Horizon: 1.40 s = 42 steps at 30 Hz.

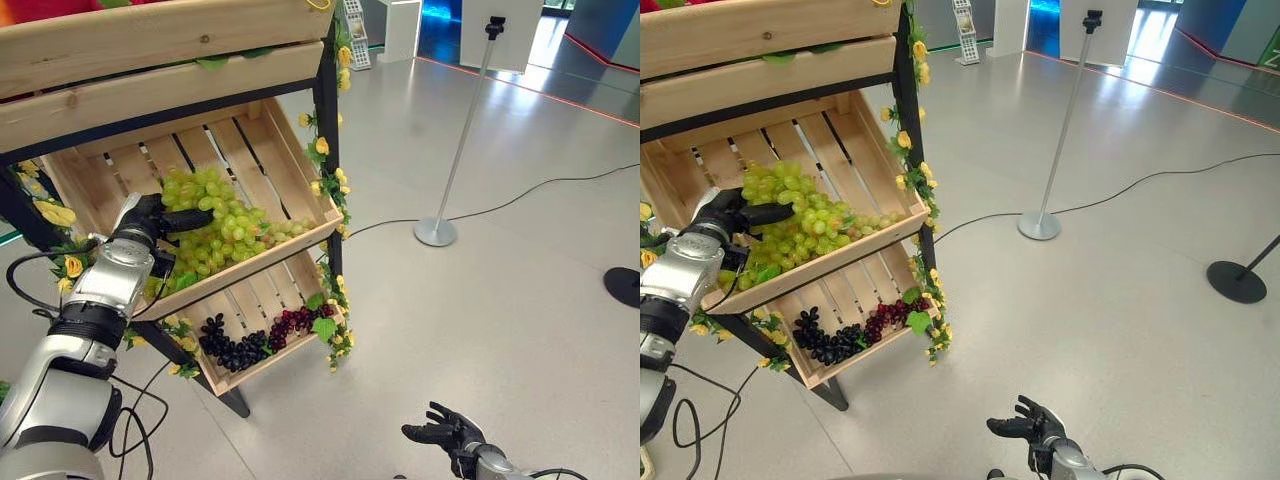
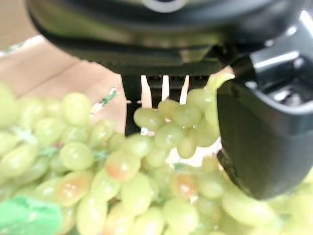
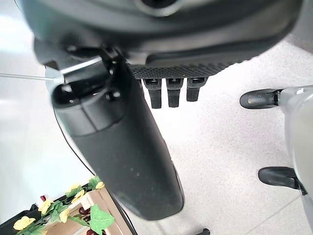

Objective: Pick up the fruits from the basket on one side to the basket on the other side

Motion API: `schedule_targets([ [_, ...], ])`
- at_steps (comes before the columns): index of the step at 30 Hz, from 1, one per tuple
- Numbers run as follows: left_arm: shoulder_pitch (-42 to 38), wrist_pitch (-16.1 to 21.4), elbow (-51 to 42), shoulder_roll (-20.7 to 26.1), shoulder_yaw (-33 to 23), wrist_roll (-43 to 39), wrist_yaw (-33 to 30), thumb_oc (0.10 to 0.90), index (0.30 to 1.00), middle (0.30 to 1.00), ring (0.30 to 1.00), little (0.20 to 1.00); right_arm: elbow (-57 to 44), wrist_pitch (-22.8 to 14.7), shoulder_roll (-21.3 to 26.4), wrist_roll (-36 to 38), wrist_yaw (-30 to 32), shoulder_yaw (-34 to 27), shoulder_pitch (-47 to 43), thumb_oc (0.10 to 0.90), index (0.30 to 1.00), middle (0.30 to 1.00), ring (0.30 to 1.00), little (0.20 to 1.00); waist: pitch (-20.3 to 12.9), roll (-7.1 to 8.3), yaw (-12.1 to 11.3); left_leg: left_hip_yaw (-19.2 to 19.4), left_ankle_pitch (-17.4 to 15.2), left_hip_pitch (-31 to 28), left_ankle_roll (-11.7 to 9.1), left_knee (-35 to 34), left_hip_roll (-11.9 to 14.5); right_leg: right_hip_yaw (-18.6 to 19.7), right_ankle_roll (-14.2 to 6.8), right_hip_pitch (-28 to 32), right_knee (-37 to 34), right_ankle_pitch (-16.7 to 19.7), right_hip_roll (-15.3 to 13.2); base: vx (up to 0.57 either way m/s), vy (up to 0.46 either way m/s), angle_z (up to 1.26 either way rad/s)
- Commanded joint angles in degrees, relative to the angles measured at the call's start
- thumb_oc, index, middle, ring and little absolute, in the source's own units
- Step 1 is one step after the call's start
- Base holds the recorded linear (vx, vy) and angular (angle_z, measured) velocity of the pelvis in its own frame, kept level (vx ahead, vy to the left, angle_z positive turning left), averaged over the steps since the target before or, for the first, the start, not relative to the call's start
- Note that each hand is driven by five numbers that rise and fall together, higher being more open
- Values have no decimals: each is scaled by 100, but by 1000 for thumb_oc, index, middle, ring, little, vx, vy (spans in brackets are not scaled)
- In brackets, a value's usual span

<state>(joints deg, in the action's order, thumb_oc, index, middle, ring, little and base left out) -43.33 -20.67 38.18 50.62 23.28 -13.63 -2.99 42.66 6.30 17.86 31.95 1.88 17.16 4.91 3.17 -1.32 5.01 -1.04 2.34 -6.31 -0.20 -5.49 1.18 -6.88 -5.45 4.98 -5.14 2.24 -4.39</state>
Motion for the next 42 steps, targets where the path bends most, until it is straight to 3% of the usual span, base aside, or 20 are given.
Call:
schedule_targets([
  [1, -1175, 274, -56, 382, 188, 541, 94, 800, 900, 900, 900, 900, -223, -365, 346, 138, -309, 93, -299, 800, 900, 900, 900, 900, 28, -103, 0, 449, -189, 4, -205, 49, 138, 38, -112, 130, 14, -41, -61, 0, 0, 0],
  [10, -1441, 377, -371, 718, 553, 1096, 223, 800, 900, 900, 900, 900, -222, -344, 376, 196, -369, 150, -358, 800, 900, 900, 900, 900, 12, -123, -78, 406, -183, -11, -219, 49, 147, -15, -99, 177, 14, -60, -66, 0, 0, 0],
  [17, -1753, 441, -271, 1033, 1035, 2393, 646, 800, 900, 900, 900, 900, -206, -269, 408, 175, -422, 197, -389, 800, 900, 900, 900, 900, -38, -144, -78, 406, -191, -21, -218, 49, 143, -9, -102, 192, 14, -67, -63, 0, 0, 0],
  [23, -2352, 711, -42, 1475, 1979, 3955, 1267, 800, 900, 900, 900, 900, -169, -226, 570, 208, -548, 187, -379, 800, 900, 900, 900, 900, -63, -162, -29, 456, -190, -35, -227, 49, 146, 10, -121, 192, 14, -55, -63, 0, 0, 0],
  [27, -2654, 690, -50, 1668, 2461, 4251, 1650, 800, 900, 900, 900, 900, -124, -207, 645, 207, -622, 198, -394, 800, 900, 900, 900, 900, -68, -190, -6, 487, -184, -54, -235, 49, 149, 22, -131, 197, 14, -37, -65, 0, 0, 0],
  [31, -2686, 508, 79, 1690, 2507, 4080, 1981, 800, 900, 900, 900, 900, -91, -177, 663, 237, -623, 210, -457, 800, 900, 900, 900, 900, -55, -210, -15, 483, -180, -63, -235, 49, 145, 11, -135, 207, 14, -37, -70, 0, 0, 0],
  [33, -2633, 232, 280, 1694, 2372, 3812, 2134, 800, 900, 900, 900, 900, -65, -165, 644, 243, -603, 194, -494, 800, 900, 900, 900, 900, -40, -223, -40, 473, -169, -62, -237, 49, 145, -14, -142, 213, 14, -33, -79, 0, 0, 0],
  [39, -2597, 366, 806, 1883, 1968, 2980, 1930, 800, 900, 900, 900, 900, -128, -126, 582, 196, -479, 147, -469, 800, 900, 900, 900, 900, -21, -253, -113, 431, -149, -47, -229, 49, 126, -75, -146, 220, 14, -33, -85, 0, 0, 0],
  [42, -2532, 365, 841, 1942, 1644, 2119, 1913, 800, 900, 900, 900, 900, -148, -127, 528, 148, -410, 96, -432, 800, 900, 900, 900, 900, -10, -260, -167, 412, -148, -21, -226, 49, 120, -117, -149, 211, 14, -44, -87, -3, -2, 1],
])
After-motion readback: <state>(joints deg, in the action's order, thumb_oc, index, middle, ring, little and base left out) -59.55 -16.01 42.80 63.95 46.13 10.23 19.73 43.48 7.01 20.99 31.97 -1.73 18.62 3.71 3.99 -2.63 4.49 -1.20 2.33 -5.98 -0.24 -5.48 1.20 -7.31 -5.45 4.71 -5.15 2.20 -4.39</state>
